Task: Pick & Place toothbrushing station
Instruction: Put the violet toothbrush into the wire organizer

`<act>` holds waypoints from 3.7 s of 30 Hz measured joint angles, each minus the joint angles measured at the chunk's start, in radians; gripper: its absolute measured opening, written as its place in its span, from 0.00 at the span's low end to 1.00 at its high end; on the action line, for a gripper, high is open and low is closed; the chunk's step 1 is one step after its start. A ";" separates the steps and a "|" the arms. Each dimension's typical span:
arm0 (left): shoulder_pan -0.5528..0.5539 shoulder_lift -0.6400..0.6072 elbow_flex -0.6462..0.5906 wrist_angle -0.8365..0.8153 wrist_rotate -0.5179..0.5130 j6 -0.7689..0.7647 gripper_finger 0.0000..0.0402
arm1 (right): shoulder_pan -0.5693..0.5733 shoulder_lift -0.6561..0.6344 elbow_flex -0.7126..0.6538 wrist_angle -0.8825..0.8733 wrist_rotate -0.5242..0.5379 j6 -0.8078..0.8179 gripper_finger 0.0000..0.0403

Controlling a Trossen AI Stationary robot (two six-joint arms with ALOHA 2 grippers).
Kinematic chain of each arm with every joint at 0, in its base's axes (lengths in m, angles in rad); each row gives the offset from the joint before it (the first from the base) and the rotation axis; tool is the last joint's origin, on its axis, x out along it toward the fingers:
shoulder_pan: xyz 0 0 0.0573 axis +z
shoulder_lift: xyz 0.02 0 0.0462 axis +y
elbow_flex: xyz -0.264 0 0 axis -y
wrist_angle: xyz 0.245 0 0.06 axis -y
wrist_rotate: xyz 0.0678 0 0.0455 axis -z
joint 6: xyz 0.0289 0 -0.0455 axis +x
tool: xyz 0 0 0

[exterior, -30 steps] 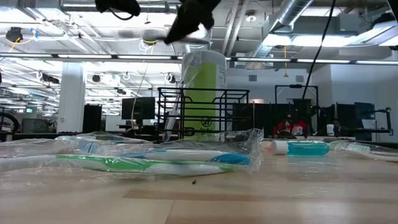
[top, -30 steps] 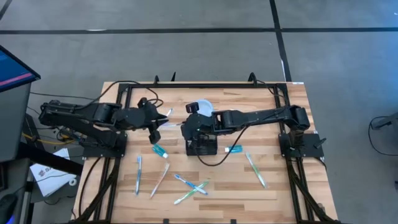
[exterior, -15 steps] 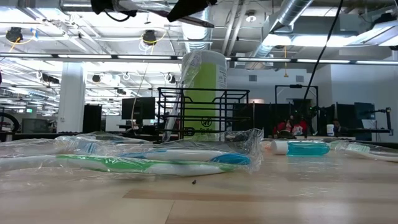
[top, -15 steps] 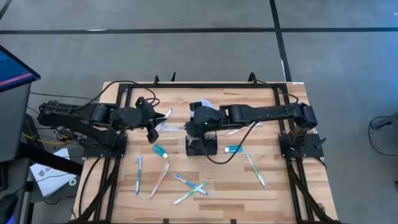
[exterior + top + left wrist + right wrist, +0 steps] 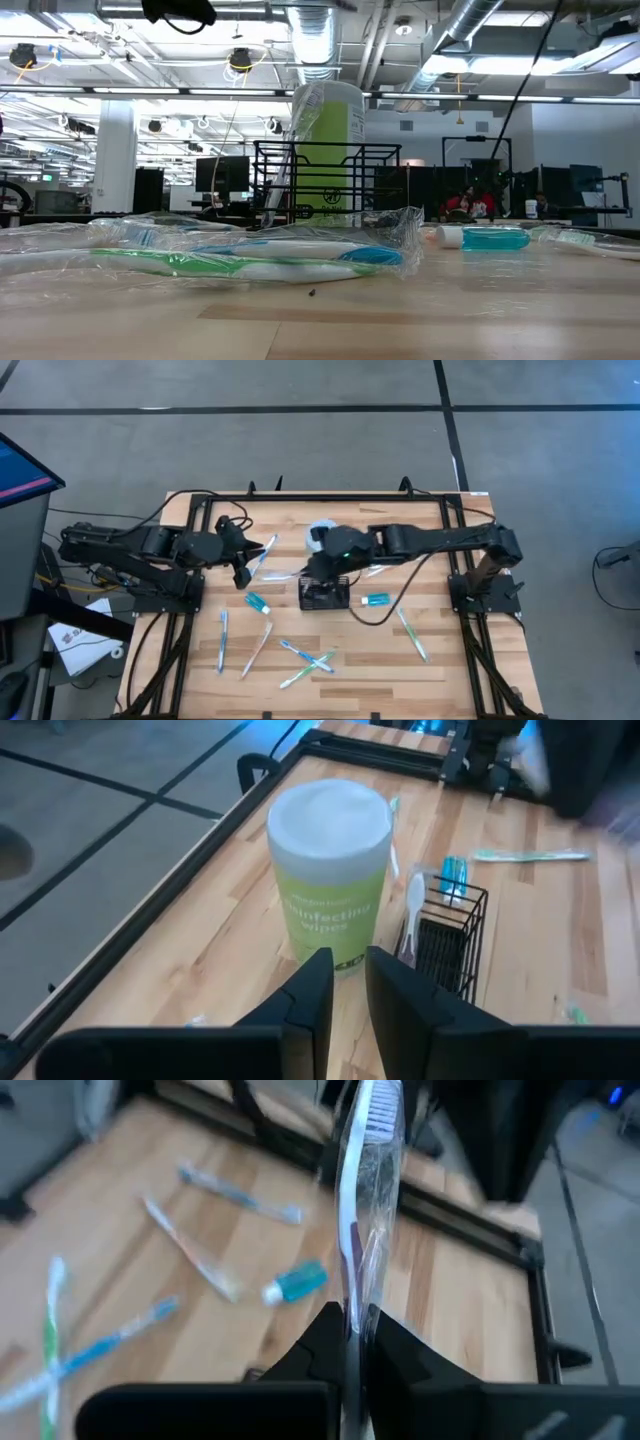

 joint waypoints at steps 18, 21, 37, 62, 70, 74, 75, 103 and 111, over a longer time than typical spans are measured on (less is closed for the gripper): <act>0.000 -0.007 -0.032 0.071 0.000 0.000 0.14 | 0.005 -0.402 -0.715 0.866 -0.025 0.176 0.03; 0.000 -0.007 -0.032 0.077 0.000 0.000 0.14 | 0.004 -0.410 -0.817 1.032 -0.013 0.199 0.03; 0.000 -0.007 -0.032 0.098 0.000 0.000 0.13 | 0.004 -0.366 -1.240 1.836 0.112 0.283 0.03; 0.000 -0.006 -0.031 0.159 0.001 0.029 0.13 | 0.046 0.064 -1.250 2.168 0.249 0.393 0.03; 0.000 -0.006 -0.031 0.160 0.001 0.029 0.13 | 0.059 0.101 -1.250 2.167 0.260 0.418 0.03; 0.000 -0.006 -0.031 0.162 0.001 0.029 0.13 | 0.070 0.101 -1.250 2.167 0.262 0.417 0.03; 0.000 -0.006 -0.031 0.163 0.001 0.029 0.13 | 0.073 0.101 -1.250 2.167 0.262 0.417 0.03; 0.000 -0.006 -0.031 0.182 0.001 0.029 0.13 | 0.085 0.204 -1.235 2.153 0.288 0.451 0.05; 0.000 -0.006 -0.031 0.184 0.001 0.029 0.13 | 0.085 0.264 -1.235 2.168 0.293 0.492 0.09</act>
